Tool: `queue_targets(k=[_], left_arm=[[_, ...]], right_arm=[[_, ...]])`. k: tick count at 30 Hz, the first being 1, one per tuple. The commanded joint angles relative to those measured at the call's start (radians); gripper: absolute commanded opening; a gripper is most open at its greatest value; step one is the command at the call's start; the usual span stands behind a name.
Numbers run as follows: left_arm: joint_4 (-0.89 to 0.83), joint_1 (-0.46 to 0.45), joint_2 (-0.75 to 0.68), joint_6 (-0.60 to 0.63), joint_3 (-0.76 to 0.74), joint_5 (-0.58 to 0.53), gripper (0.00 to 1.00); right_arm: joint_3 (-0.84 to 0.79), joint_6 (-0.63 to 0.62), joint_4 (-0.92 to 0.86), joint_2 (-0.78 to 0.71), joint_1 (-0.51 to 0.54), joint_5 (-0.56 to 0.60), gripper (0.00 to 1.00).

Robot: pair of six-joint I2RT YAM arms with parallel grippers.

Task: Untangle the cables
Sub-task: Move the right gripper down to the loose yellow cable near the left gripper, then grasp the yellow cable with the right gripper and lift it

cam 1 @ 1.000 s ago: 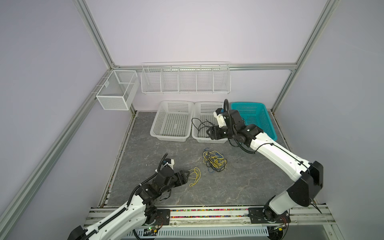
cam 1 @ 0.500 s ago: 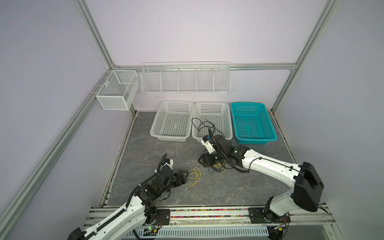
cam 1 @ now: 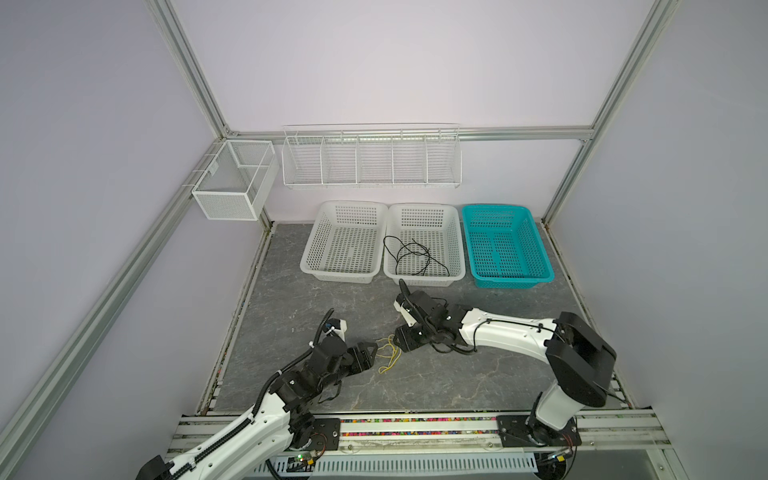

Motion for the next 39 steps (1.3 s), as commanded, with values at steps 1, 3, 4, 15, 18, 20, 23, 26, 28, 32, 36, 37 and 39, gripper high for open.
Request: queue_targets(k=[1, 3, 4, 15, 18, 20, 23, 26, 28, 32, 36, 37, 39], left_arm=[[0.048, 0.006, 0.012, -0.017, -0.009, 0.011, 0.82], [0.06, 0.006, 0.025, -0.019, -0.045, 0.016, 0.82], [0.07, 0.006, 0.031, -0.021, -0.048, 0.02, 0.82], [0.154, 0.006, 0.097, -0.035, -0.057, 0.052, 0.81], [0.184, 0.006, 0.119, -0.042, -0.058, 0.061, 0.82], [0.206, 0.006, 0.151, -0.045, -0.057, 0.069, 0.81], [0.235, 0.006, 0.18, -0.047, -0.049, 0.08, 0.81], [0.266, 0.006, 0.205, -0.048, -0.043, 0.096, 0.81], [0.286, 0.006, 0.223, -0.049, -0.039, 0.109, 0.81], [0.312, 0.006, 0.256, -0.05, -0.029, 0.125, 0.81], [0.314, 0.006, 0.286, -0.049, -0.029, 0.129, 0.81], [0.318, 0.006, 0.293, -0.048, -0.029, 0.132, 0.81], [0.325, 0.006, 0.303, -0.048, -0.029, 0.135, 0.81]], right_arm=[[-0.021, 0.027, 0.042, 0.032, 0.01, 0.002, 0.47], [-0.031, 0.037, 0.057, 0.047, 0.013, -0.006, 0.43], [-0.037, 0.04, 0.067, 0.052, 0.014, -0.007, 0.42], [-0.034, 0.04, 0.088, 0.061, 0.023, -0.016, 0.14], [-0.03, 0.023, 0.08, 0.027, 0.029, -0.018, 0.07], [-0.021, 0.007, 0.066, 0.004, 0.033, -0.017, 0.07], [-0.025, -0.01, 0.059, -0.042, 0.037, 0.007, 0.07], [-0.019, -0.031, 0.048, -0.093, 0.037, 0.002, 0.07], [-0.016, -0.043, 0.042, -0.124, 0.037, -0.002, 0.07], [0.002, -0.069, 0.005, -0.173, 0.037, -0.004, 0.07], [0.003, -0.09, -0.007, -0.239, 0.035, -0.034, 0.07], [0.002, -0.094, -0.011, -0.258, 0.036, -0.04, 0.07], [0.012, -0.105, -0.047, -0.298, 0.034, -0.018, 0.07]])
